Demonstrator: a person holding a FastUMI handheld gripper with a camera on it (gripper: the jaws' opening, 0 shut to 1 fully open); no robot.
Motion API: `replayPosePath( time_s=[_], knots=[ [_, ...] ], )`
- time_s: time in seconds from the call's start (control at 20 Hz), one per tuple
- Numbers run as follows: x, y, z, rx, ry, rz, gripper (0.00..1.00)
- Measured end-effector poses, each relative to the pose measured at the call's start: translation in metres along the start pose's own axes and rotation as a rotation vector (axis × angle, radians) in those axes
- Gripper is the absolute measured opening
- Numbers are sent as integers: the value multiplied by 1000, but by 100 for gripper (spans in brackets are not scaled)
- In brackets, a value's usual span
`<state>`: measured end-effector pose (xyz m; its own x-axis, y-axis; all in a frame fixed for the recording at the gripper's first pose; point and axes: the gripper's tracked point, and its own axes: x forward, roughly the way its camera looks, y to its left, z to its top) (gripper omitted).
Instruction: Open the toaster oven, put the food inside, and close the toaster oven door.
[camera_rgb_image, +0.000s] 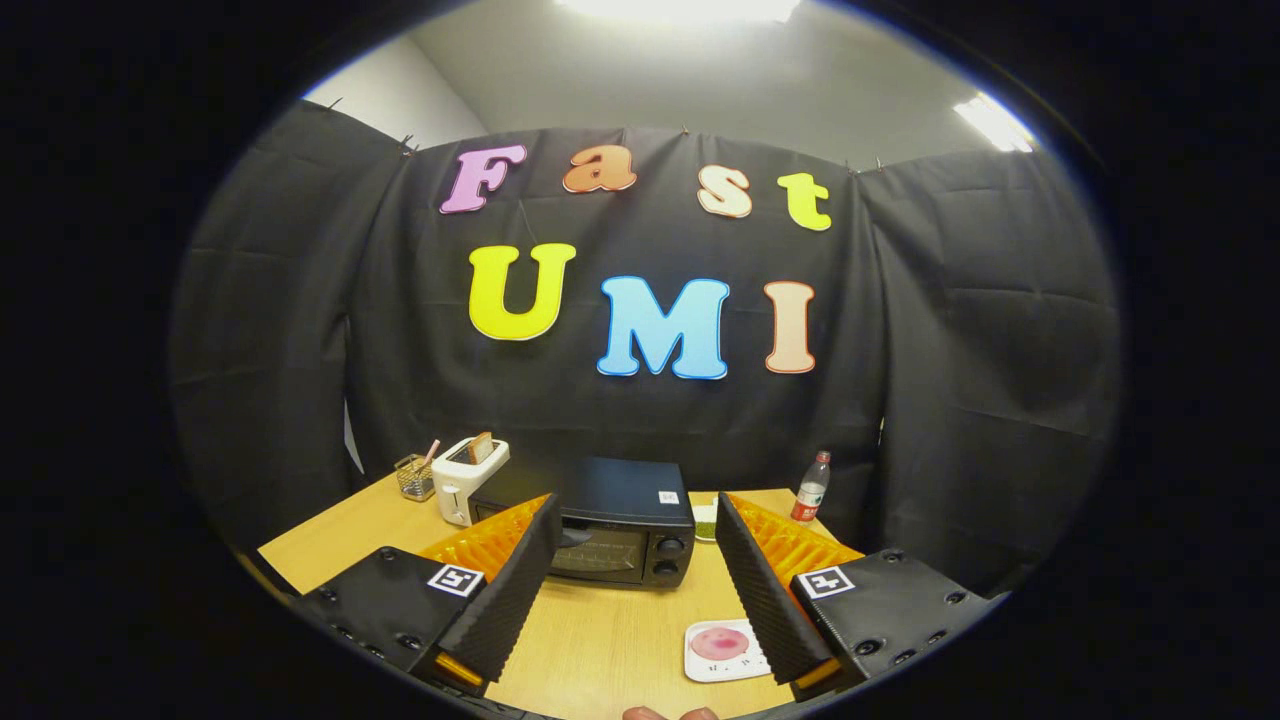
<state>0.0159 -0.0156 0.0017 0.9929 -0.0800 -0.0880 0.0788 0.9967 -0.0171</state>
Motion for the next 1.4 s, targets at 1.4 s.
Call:
replayPosePath(
  time_s=[1.4],
  knots=[
    [232,103,-140,48,378,38,99]
  ],
)
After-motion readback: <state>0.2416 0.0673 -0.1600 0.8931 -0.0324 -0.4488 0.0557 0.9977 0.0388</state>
